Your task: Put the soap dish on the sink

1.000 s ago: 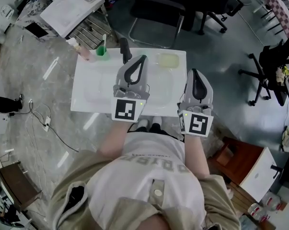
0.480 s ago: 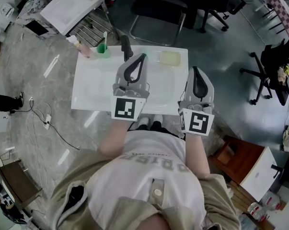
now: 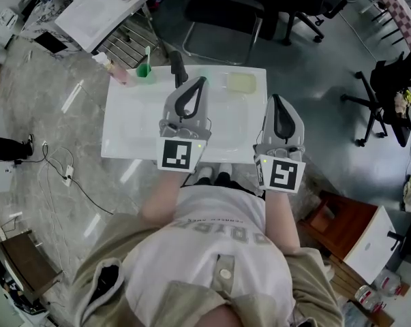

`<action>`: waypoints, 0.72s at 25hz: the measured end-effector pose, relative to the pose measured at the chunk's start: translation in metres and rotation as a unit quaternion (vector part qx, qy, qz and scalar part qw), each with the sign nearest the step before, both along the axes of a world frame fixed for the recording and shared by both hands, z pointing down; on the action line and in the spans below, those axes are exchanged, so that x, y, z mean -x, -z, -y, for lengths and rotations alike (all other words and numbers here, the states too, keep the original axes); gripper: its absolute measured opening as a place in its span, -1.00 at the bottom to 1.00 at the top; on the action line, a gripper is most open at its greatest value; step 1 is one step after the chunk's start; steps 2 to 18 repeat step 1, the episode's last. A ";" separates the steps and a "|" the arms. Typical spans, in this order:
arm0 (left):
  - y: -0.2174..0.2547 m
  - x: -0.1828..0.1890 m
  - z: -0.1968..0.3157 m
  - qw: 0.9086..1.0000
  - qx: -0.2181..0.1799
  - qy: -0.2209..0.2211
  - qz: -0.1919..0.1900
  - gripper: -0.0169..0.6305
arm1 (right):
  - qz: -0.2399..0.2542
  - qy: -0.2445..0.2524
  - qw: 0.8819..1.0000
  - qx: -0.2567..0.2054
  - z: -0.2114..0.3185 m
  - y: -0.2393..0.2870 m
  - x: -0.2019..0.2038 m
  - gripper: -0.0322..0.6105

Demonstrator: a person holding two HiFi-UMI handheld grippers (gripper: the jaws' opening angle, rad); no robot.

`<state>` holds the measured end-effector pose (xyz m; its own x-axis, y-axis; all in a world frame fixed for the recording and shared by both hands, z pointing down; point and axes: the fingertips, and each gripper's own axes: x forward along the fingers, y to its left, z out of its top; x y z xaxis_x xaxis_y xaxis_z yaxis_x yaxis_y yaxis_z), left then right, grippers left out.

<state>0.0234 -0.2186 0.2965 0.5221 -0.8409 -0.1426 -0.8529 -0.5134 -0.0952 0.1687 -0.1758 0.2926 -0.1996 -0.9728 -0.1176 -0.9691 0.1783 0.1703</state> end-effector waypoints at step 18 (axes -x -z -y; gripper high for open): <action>-0.001 0.000 0.000 1.000 0.001 0.000 0.000 -0.92 | 0.000 0.001 1.000 0.001 0.000 -0.001 0.000 -0.90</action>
